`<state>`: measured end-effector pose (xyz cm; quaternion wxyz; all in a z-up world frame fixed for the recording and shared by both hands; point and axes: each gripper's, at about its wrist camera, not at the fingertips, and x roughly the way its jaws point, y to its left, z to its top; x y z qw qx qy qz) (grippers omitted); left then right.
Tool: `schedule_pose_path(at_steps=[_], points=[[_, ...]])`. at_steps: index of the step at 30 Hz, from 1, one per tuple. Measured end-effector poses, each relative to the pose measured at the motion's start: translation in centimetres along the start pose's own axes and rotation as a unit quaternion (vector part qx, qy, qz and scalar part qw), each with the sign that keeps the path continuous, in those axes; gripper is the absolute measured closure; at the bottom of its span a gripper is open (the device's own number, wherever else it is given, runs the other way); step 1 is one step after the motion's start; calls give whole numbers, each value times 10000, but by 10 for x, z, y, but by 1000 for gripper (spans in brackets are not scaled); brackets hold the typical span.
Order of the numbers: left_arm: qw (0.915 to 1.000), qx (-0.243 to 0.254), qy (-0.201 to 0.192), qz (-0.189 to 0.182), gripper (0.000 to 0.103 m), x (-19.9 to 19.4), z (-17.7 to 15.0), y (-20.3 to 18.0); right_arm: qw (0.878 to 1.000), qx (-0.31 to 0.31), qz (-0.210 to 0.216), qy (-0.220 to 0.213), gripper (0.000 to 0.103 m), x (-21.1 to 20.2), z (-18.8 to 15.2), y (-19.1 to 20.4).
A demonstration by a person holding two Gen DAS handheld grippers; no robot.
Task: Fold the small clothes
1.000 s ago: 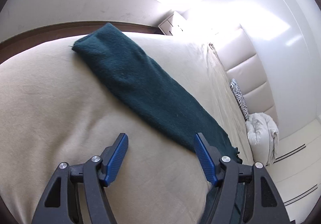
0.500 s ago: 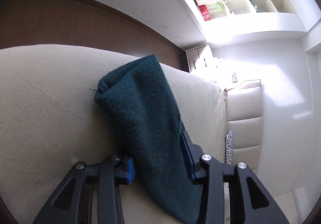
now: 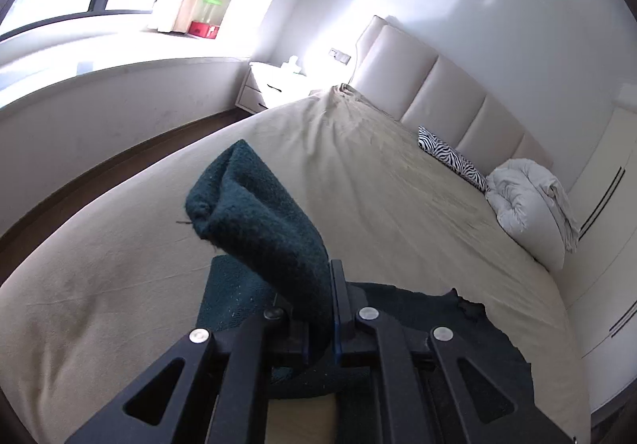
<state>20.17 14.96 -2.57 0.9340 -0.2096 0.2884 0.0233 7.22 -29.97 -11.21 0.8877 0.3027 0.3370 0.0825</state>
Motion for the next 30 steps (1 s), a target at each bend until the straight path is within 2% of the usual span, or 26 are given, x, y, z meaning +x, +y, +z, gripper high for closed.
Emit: schedule_pose_path(at_steps=[2,5,8,10,12,13,15,16,20,22,27,30], points=[[9976,664,90,-165,95,9,-15,-62,9998,176,-52,-81,22,-9,1,-17],[9881,1425,356,-455,95,29,-48,-145,9989,391,-130,-241,22,-25,3,-43],[9733,2147,645,-497,94,54,-101,-215,9970,619,-244,-408,22,-44,4,-71],[9586,2688,835,-440,89,68,-140,-249,9951,787,-345,-494,22,-53,5,-91],[9441,3093,1088,-331,65,77,-168,-267,9935,895,-435,-546,22,-60,5,-107],[9424,3127,1133,-346,58,76,-177,-271,9931,924,-473,-545,22,-62,6,-114],[9454,3083,1008,-320,29,65,-181,-263,9925,968,-528,-536,22,-64,7,-126],[9466,3058,971,-317,25,58,-180,-258,9923,979,-546,-534,22,-64,7,-130],[9549,2749,962,-568,24,32,-159,-219,9934,951,-531,-362,22,-47,18,-135],[9616,2493,953,-642,24,21,-150,-193,9955,765,-487,-272,22,-27,31,-116],[9800,1733,848,-497,24,6,-128,-123,9987,424,-69,262,22,35,73,-70],[9863,1354,844,-418,25,1,-117,-86,9972,141,-19,733,36,92,95,-46]])
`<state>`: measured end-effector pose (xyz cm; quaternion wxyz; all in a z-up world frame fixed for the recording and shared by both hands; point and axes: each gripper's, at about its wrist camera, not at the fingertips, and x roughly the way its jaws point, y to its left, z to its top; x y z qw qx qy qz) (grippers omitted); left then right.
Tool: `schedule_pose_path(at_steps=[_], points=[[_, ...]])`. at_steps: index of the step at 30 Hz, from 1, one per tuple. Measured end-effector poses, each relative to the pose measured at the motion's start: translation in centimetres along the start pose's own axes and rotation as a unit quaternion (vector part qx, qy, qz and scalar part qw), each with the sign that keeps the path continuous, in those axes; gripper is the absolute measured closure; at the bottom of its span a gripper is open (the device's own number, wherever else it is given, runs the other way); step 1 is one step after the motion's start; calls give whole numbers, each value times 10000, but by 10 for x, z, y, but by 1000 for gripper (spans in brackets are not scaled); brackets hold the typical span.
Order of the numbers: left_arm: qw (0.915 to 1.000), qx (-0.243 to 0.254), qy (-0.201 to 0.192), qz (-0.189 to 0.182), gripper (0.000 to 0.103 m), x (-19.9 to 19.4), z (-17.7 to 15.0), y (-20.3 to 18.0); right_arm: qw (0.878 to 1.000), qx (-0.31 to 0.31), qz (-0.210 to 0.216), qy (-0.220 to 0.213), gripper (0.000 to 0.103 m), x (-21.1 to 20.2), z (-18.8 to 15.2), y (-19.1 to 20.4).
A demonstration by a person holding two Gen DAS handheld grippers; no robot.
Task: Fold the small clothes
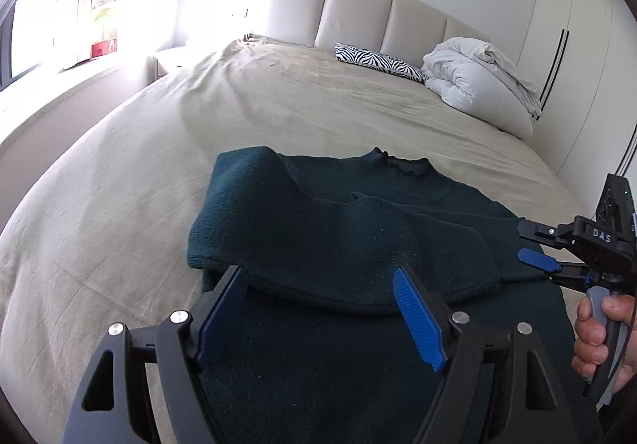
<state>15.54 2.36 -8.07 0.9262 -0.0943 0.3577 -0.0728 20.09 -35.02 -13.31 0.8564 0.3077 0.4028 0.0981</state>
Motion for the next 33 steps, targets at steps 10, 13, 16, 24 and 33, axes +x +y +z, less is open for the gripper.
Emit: schedule_pose_path(at_steps=[10,13,16,24,33], points=[[9980,-620,4,98,34,-5,5,70,9901,-158,-843,1109,95,108,23,5],[9975,-706,-21,86,34,-2,8,76,9897,-556,-921,939,97,95,29,23],[9973,-720,-50,118,34,1,13,81,9897,-900,-918,634,97,76,43,42],[9963,-812,50,267,34,22,39,91,9865,-928,-1271,452,97,65,60,13],[9927,-914,767,162,36,99,83,104,9908,-590,-1014,671,96,83,46,-28]])
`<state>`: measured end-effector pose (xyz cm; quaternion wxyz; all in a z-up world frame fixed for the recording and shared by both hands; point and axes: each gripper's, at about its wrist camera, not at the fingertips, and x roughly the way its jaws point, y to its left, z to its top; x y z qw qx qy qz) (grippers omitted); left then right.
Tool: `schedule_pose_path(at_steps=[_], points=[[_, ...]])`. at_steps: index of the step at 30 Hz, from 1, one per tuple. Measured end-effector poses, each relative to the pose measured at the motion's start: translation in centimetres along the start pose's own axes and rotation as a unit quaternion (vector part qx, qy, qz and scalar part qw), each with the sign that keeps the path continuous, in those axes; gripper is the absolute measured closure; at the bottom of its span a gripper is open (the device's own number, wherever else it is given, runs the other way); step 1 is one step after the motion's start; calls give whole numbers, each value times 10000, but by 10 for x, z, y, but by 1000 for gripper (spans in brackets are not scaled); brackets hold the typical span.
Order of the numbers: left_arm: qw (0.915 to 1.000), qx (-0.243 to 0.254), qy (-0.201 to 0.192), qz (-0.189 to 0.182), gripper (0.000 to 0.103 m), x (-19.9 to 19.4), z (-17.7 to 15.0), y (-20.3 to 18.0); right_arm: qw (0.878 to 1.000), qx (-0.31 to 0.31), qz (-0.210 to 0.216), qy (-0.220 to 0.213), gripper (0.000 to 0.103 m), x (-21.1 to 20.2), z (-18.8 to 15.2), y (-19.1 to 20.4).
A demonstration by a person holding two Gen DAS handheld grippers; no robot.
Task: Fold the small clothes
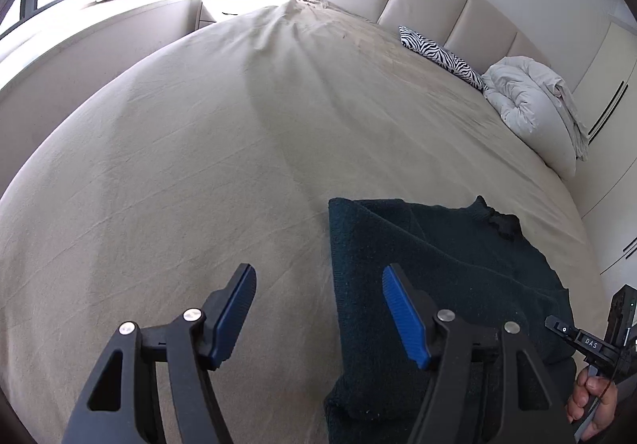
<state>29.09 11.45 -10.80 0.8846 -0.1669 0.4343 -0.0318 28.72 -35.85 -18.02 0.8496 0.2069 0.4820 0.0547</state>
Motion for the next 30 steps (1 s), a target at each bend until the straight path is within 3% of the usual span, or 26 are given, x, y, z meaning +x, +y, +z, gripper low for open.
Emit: schedule_pose_path(at_steps=[4,11,13,14,17,30], points=[[9994,147,304,88,53,33,7,-9,9999,-147,-61,4,96,-5,-2,2],[9988,377,265,189,56,45,7,-20,9995,-292,-116,-11,96,-1,-2,7],[9985,408,204,291,70,49,9,-19,9993,-353,-156,-23,96,-1,-2,10],[9982,467,189,339,85,50,10,-20,9991,-384,-181,-28,96,-1,-3,12],[9967,677,112,439,93,52,5,-24,9986,-458,-266,-24,96,-1,-4,15],[9983,459,-56,341,91,56,-3,-5,9988,-281,-388,-56,97,5,-7,7]])
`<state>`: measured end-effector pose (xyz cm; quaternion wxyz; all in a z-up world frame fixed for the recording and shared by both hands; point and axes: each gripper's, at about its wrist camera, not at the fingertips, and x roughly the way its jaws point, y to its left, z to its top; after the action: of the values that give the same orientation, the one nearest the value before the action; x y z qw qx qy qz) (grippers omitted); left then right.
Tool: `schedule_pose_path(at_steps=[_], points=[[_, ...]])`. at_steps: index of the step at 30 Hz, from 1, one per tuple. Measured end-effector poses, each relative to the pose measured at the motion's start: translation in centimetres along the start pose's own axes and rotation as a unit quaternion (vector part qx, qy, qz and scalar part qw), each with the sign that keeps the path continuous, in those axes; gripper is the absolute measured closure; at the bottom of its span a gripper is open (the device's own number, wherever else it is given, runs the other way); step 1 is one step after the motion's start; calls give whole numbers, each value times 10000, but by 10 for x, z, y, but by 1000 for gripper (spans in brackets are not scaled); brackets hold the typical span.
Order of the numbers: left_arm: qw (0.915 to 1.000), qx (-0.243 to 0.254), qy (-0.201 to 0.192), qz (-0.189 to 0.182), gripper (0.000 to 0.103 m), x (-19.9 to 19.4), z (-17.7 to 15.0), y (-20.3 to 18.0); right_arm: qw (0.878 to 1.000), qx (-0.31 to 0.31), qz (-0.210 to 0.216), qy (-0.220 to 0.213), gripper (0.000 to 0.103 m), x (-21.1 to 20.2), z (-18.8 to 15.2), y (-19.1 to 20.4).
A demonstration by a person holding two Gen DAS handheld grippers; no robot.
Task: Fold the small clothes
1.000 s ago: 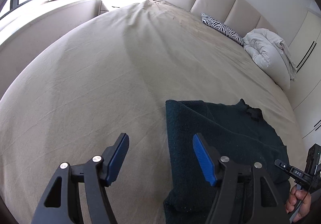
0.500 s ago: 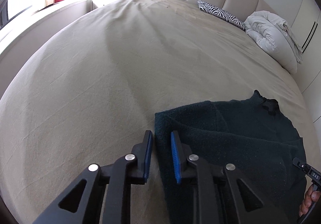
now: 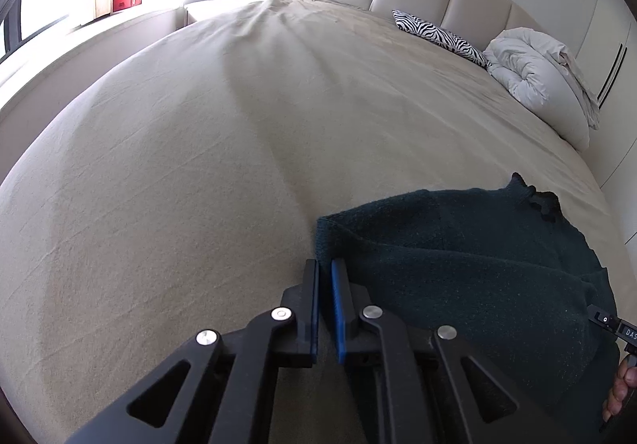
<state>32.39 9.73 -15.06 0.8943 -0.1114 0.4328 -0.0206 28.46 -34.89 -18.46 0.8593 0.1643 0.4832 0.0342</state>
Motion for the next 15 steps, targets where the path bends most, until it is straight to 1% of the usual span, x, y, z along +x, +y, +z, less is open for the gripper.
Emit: schedule_pose_path(at_steps=[2,3,5,6,7,8,9,11,13,15], points=[[10000,86,2,31,90,-3,1,-3,9999,68,79,-18,97,1,-1,-4],[9999,119,19,73,88,-7,1,-4,9998,123,127,-21,97,1,-1,-5],[9998,99,15,155,84,-24,-1,-5,9988,365,332,-9,93,-4,-2,-12],[9999,68,-3,117,81,-34,-4,-5,9979,504,403,32,92,-8,-3,-15],[10000,36,-20,9,79,-45,-8,-4,9972,588,455,60,87,-13,-5,-16],[10000,4,-11,-98,70,-55,-14,-4,9968,628,481,56,80,-18,-7,-17],[9999,-11,35,-163,64,-62,-21,-4,9965,647,521,6,77,-25,-9,-17],[9996,112,117,-228,63,-74,-35,-9,9961,625,612,-86,70,-36,-14,-14],[9993,300,203,-65,61,-76,-47,-16,9966,590,578,-47,66,-40,-18,-10],[9987,423,248,110,60,-68,-55,-19,9972,521,528,37,66,-36,-24,-5]])
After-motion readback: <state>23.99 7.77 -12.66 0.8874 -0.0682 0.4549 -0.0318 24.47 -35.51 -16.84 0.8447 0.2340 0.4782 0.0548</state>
